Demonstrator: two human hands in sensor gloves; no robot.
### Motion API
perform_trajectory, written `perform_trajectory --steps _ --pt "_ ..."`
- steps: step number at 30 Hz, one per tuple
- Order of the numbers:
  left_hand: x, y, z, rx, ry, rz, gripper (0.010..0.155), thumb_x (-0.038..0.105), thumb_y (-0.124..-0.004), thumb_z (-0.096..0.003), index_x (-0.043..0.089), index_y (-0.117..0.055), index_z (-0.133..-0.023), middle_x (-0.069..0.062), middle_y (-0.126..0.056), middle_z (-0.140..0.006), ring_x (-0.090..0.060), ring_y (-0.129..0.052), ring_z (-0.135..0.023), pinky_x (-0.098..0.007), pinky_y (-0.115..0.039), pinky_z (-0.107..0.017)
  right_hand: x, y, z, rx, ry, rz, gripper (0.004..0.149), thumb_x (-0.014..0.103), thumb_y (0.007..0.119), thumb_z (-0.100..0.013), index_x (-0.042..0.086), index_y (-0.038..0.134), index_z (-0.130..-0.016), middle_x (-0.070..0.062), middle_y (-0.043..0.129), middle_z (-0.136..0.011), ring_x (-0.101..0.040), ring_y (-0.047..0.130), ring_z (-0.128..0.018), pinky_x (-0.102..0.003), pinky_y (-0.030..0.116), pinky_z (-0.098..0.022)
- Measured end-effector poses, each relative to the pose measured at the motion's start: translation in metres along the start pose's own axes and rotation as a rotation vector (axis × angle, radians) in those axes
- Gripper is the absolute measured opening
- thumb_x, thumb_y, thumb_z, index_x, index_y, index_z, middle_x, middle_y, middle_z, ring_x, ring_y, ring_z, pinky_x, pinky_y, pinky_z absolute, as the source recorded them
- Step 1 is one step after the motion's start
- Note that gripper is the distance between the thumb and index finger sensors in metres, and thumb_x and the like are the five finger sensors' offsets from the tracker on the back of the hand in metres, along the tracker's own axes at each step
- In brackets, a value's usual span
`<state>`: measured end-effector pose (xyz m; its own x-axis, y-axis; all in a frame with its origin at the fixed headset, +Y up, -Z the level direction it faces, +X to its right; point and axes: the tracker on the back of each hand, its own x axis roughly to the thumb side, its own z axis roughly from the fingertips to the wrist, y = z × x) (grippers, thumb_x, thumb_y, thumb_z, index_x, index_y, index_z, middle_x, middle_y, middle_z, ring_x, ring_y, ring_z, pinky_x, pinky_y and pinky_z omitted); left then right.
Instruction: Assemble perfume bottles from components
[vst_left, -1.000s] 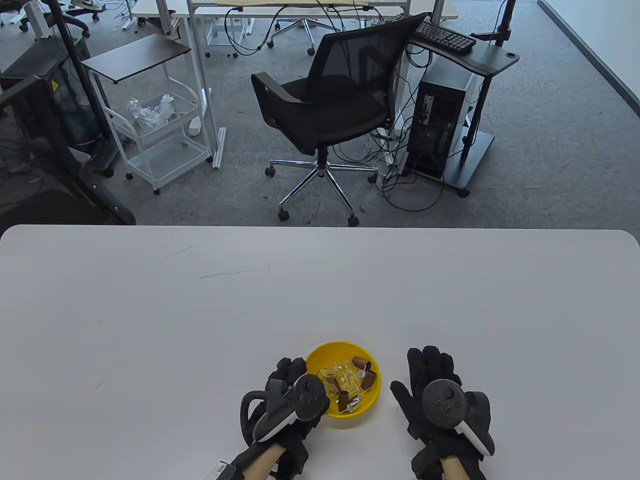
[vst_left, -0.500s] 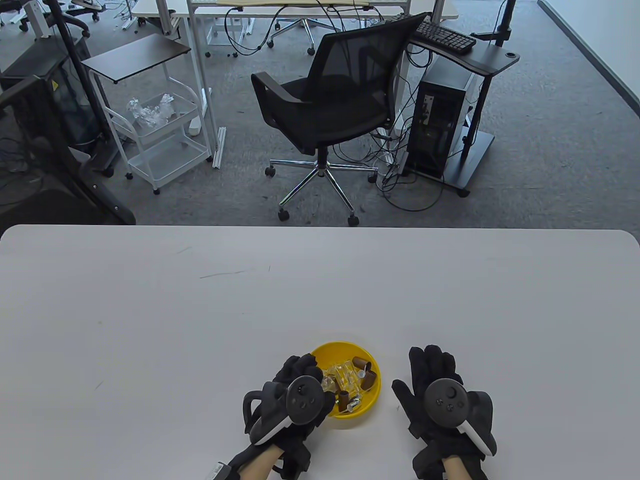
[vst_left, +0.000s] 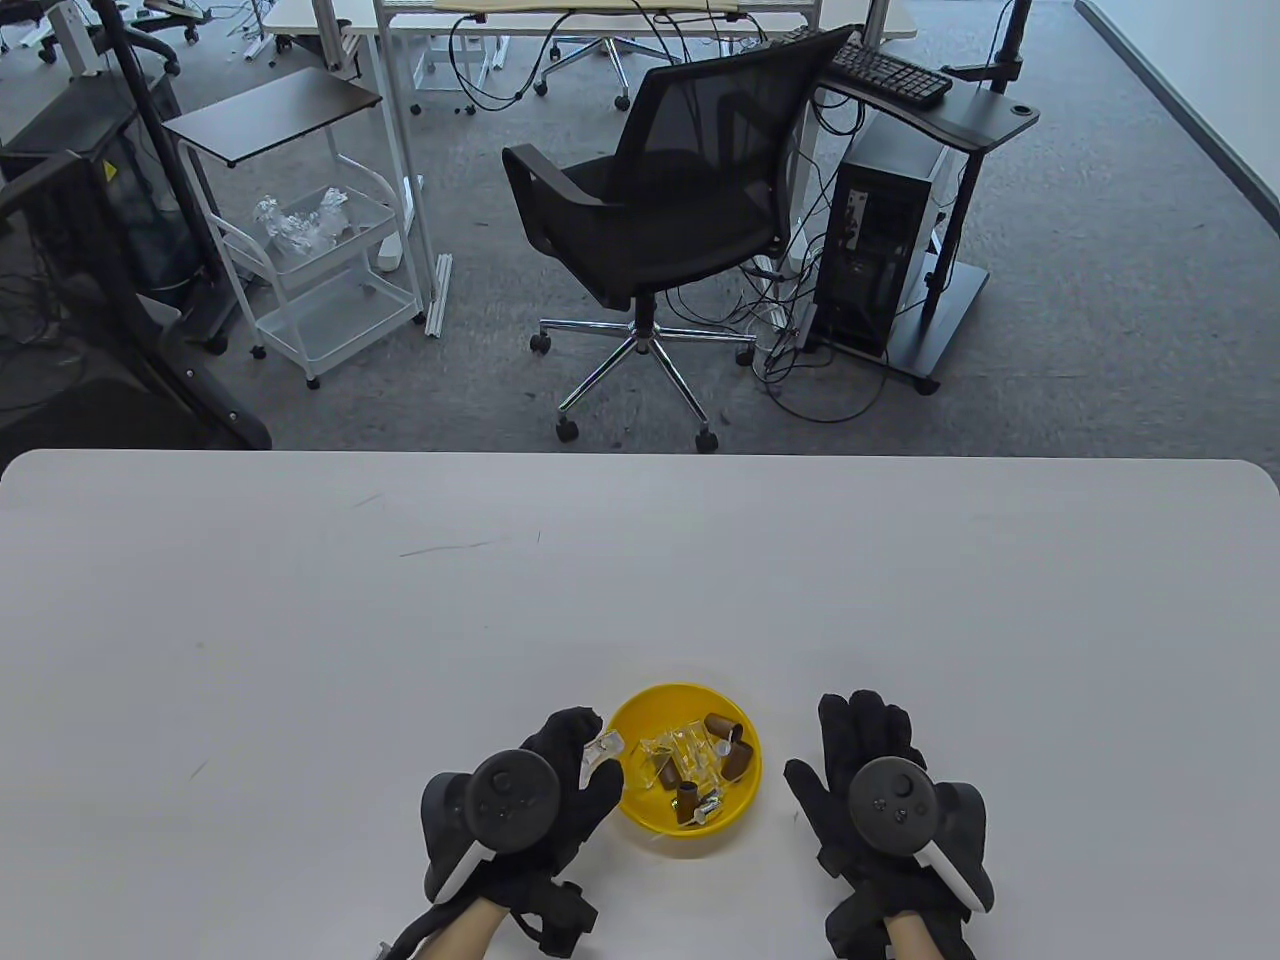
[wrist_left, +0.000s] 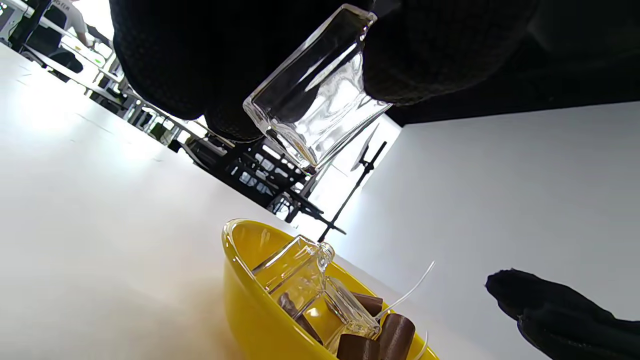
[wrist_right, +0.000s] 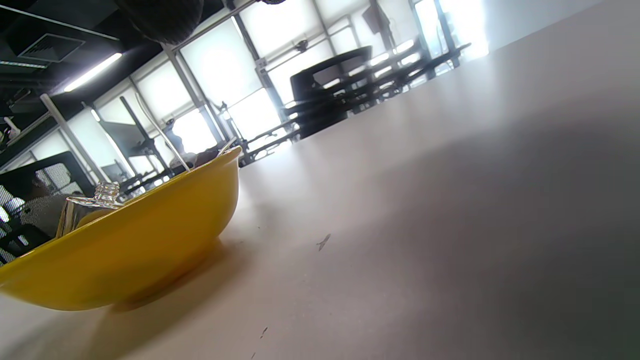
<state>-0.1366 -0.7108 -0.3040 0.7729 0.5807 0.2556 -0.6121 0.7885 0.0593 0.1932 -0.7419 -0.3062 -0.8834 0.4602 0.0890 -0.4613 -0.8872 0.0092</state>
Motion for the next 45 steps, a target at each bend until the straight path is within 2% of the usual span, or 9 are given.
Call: perform_trajectory --steps 6,13,20,28,34,45 --pt "-0.018 0.007 0.005 0.010 0.037 0.032 0.060 0.041 -0.080 -0.0497 0.015 -0.056 -0.098 -0.013 -0.078 -0.095 -0.034 -0.089 -0.083 -0.047 -0.079 -0.061 0.001 0.001 -0.001 0.005 -0.018 -0.020 0.067 0.047 0.056 -0.066 0.015 0.022 -0.114 -0.016 0.009 -0.118 -0.045 0.007 -0.101 -0.063 0.023 -0.070" --pt "-0.022 0.013 0.009 0.035 0.038 0.056 0.061 0.033 -0.084 -0.0499 0.016 -0.054 -0.099 -0.011 -0.075 -0.097 -0.034 -0.086 -0.084 -0.048 -0.076 -0.063 0.006 0.004 -0.002 0.019 -0.053 -0.098 0.068 0.047 0.057 -0.066 0.014 0.023 -0.114 -0.016 0.010 -0.119 -0.045 0.007 -0.101 -0.063 0.023 -0.070" --pt "-0.019 0.011 0.010 0.033 0.005 0.052 0.060 0.030 -0.086 -0.0496 0.018 -0.055 -0.100 -0.010 -0.075 -0.097 -0.033 -0.085 -0.085 -0.047 -0.076 -0.064 0.018 0.011 -0.007 0.042 -0.090 -0.183 0.070 0.042 0.073 -0.062 0.016 0.036 -0.114 -0.012 0.023 -0.121 -0.046 0.013 -0.103 -0.063 0.026 -0.071" --pt "-0.018 0.011 0.011 0.039 -0.012 0.041 0.060 0.030 -0.085 -0.0499 0.019 -0.054 -0.100 -0.010 -0.075 -0.097 -0.033 -0.085 -0.085 -0.047 -0.075 -0.065 0.032 0.022 -0.023 0.070 -0.030 -0.176 0.064 0.038 0.078 -0.059 0.017 0.048 -0.112 -0.010 0.036 -0.121 -0.047 0.023 -0.103 -0.064 0.033 -0.070" --pt "-0.023 0.013 0.011 0.037 0.012 0.051 0.060 0.031 -0.085 -0.0505 0.019 -0.055 -0.101 -0.010 -0.075 -0.097 -0.032 -0.085 -0.085 -0.047 -0.075 -0.064 0.035 0.030 -0.037 0.136 0.024 -0.166 0.059 0.037 0.079 -0.059 0.021 0.054 -0.110 -0.008 0.035 -0.121 -0.048 0.020 -0.103 -0.065 0.029 -0.070" --pt "-0.025 0.014 0.011 0.032 0.007 0.058 0.060 0.031 -0.084 -0.0510 0.019 -0.054 -0.101 -0.010 -0.075 -0.097 -0.033 -0.085 -0.085 -0.047 -0.075 -0.064 0.045 0.041 -0.047 0.148 0.017 -0.042 0.046 0.033 0.076 -0.060 0.028 0.065 -0.104 -0.008 0.036 -0.121 -0.047 0.018 -0.103 -0.065 0.028 -0.070"
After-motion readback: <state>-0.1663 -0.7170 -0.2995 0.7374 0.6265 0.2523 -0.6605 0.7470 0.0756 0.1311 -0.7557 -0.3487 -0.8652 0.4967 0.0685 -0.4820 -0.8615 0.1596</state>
